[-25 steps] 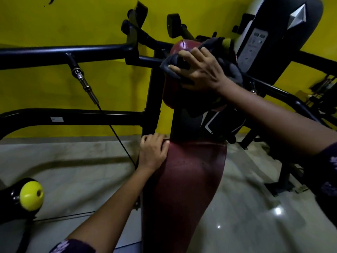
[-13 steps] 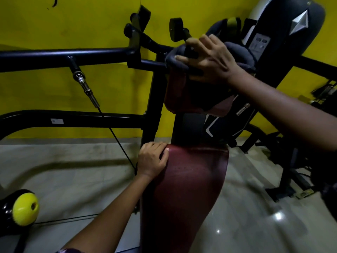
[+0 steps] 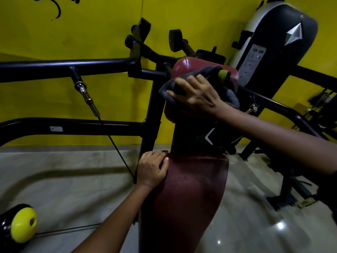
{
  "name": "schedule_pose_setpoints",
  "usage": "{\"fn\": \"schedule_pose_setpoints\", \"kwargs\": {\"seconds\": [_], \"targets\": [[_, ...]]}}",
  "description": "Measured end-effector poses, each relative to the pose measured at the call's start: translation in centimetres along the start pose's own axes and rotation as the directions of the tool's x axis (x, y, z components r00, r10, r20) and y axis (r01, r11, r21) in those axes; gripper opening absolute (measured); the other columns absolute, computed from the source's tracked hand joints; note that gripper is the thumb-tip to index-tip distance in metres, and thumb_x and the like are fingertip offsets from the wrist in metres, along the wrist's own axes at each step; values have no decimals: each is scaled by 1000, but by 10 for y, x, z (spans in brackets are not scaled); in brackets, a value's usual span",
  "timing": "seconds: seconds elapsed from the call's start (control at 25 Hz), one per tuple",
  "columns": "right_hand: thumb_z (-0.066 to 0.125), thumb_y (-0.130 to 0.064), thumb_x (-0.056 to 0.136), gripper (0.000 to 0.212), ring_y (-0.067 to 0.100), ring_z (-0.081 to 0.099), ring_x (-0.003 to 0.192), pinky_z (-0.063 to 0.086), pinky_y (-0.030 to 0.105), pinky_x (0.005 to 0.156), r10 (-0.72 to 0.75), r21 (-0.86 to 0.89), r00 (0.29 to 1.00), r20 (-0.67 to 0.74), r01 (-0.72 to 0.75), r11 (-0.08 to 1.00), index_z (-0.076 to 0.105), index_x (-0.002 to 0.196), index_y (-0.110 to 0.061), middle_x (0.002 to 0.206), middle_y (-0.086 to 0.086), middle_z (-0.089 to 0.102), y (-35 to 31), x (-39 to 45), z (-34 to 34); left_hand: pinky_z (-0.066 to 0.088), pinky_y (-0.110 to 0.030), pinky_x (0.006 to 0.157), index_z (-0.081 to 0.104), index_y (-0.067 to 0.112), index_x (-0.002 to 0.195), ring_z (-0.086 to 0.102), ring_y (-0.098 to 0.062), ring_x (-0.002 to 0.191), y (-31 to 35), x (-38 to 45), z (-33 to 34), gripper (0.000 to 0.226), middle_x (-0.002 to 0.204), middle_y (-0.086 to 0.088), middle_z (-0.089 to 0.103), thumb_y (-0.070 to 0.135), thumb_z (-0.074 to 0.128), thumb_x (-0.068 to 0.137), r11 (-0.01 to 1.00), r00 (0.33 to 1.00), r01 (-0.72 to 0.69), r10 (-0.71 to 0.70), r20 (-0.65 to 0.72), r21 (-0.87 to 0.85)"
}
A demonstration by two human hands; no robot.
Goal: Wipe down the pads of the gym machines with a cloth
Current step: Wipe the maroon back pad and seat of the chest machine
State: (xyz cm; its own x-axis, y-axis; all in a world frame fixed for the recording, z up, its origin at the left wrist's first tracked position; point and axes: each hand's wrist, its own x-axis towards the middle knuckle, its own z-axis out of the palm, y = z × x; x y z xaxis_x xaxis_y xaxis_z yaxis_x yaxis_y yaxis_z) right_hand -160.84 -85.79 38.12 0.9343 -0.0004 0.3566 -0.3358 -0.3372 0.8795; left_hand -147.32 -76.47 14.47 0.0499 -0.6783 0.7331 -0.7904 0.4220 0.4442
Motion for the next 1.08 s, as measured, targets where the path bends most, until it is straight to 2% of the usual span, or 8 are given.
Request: {"fn": "schedule_pose_setpoints", "kwargs": {"seconds": [0.08, 0.28, 0.44, 0.56, 0.68, 0.84, 1.0, 1.08], "targets": [[35, -31, 97, 31, 24, 39, 89, 30, 33, 69, -269, -24, 961, 56, 271, 962, 46, 124, -22, 119, 11, 38, 9, -3, -10, 39, -26, 78, 74, 12, 96, 65, -16, 81, 0, -1, 0, 34, 89, 1, 72, 30, 48, 86, 1000, 1000, 4, -4, 4, 2], [49, -38, 91, 35, 27, 41, 90, 30, 38, 69, 90, -3, 995, -47, -90, 996, 60, 118, -19, 119, 13, 40, 4, 1, 8, 39, -26, 77, 74, 11, 95, 65, -16, 80, 1, 0, -1, 33, 89, 1, 72, 29, 48, 85, 1000, 1000, 3, -3, 7, -6], [13, -21, 100, 36, 12, 42, 91, 36, 27, 75, -213, -244, 974, 76, 225, 943, 45, 114, -29, 111, -3, 45, -27, -28, 2, 38, -25, 76, 74, 11, 94, 64, -17, 78, -1, -1, -1, 32, 85, 2, 72, 28, 49, 84, 1000, 1000, -11, 11, -5, -20], [32, -32, 98, 32, 24, 49, 89, 36, 35, 69, -235, 9, 967, 96, 235, 972, 61, 106, -21, 109, 8, 59, -3, 9, 2, 43, -28, 76, 74, 11, 94, 65, -17, 78, 0, -1, 0, 33, 86, 2, 72, 29, 48, 85, 1000, 1000, -3, 3, -6, -13], [49, -43, 85, 32, 29, 48, 92, 34, 37, 68, 68, -11, 996, 56, -67, 998, 65, 99, -19, 104, 14, 61, 36, 38, 0, 42, -28, 78, 74, 12, 95, 65, -17, 78, 1, 0, 0, 34, 89, 1, 73, 30, 48, 85, 1000, 1000, 0, 0, 4, -1], [51, -47, 79, 35, 33, 53, 93, 38, 37, 67, 419, 5, 897, 144, -424, 906, 66, 93, -18, 103, 17, 60, 37, 49, 1, 39, -26, 77, 74, 13, 96, 64, -15, 79, 0, 0, -2, 33, 89, 3, 72, 30, 47, 85, 1000, 1000, 4, -4, 20, 3], [47, -43, 88, 34, 29, 49, 92, 38, 37, 70, -8, -14, 998, 66, 9, 1000, 65, 107, -20, 110, 12, 62, 11, 27, 2, 39, -25, 78, 74, 13, 94, 64, -15, 80, 0, 0, -1, 34, 89, 2, 72, 30, 47, 85, 1000, 1000, 7, -7, 26, -3], [47, -44, 92, 38, 29, 46, 93, 37, 38, 71, -26, 56, 999, -26, 28, 998, 61, 118, -21, 116, 13, 55, 30, 10, 2, 43, -27, 78, 74, 13, 95, 65, -16, 80, 0, 0, -1, 34, 89, 2, 72, 30, 47, 85, 1000, 999, 8, -8, 32, 0]]}}
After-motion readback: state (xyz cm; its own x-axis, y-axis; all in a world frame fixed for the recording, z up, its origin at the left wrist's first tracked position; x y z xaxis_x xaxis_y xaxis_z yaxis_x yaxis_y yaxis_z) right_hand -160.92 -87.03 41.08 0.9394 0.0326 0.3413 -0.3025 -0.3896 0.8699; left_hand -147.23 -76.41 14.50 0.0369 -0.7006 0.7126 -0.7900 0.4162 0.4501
